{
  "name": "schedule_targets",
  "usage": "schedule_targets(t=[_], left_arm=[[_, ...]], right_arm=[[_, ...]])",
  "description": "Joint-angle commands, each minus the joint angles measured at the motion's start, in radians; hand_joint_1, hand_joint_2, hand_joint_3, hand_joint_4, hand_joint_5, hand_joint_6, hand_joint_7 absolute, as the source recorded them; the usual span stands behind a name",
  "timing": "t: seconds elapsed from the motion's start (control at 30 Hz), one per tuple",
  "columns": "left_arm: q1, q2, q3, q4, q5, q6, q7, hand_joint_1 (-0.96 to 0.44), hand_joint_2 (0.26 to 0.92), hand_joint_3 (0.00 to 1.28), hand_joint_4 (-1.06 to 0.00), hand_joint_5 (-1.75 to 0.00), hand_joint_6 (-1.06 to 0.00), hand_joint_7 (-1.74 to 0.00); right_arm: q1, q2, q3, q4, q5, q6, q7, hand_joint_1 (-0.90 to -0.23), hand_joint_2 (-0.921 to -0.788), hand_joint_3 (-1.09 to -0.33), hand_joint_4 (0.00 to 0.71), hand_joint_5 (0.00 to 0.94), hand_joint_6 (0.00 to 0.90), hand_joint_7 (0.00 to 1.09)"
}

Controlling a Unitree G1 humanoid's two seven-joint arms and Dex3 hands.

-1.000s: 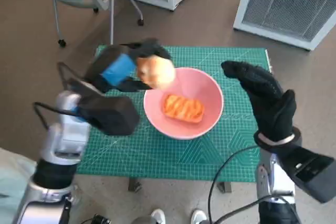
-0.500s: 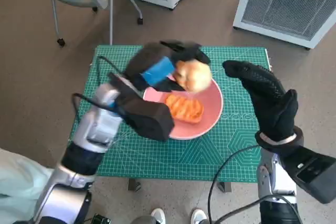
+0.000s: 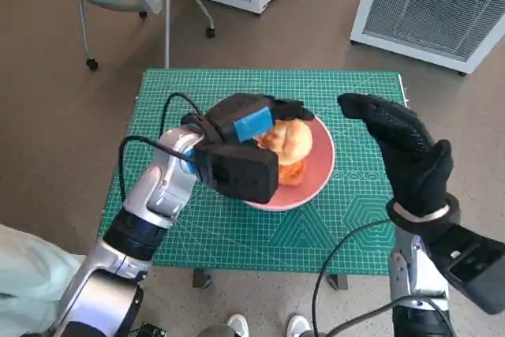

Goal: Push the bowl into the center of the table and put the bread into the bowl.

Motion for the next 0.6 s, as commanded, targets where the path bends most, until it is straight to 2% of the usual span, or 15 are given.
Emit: schedule_targets(t=[0.03,0.23,0.6], left_arm=[[0.009,0.008,0.026,-0.007,-0.036,-0.055,0.01,-0.38,0.893,0.01,-0.16,0.0,-0.32,-0.03],[0.019,0.011,0.062,-0.013,-0.09,-0.078,-0.002,-0.42,0.895,0.01,-0.1,0.0,-0.28,0.0],[0.045,0.026,0.157,-0.057,-0.218,-0.126,-0.021,-0.45,0.896,0.0,-0.07,0.0,-0.25,0.0]], right_arm=[[0.022,-0.002,-0.007,0.001,-0.004,0.01,-0.008,-0.659,-0.921,-0.7,0.065,0.0,-0.001,0.45],[0.02,0.001,-0.011,0.001,0.002,0.012,-0.008,-0.656,-0.921,-0.7,0.065,0.001,-0.001,0.45],[0.012,0.0,-0.015,-0.002,0.007,0.018,-0.007,-0.663,-0.921,-0.693,0.068,0.002,-0.001,0.46]])
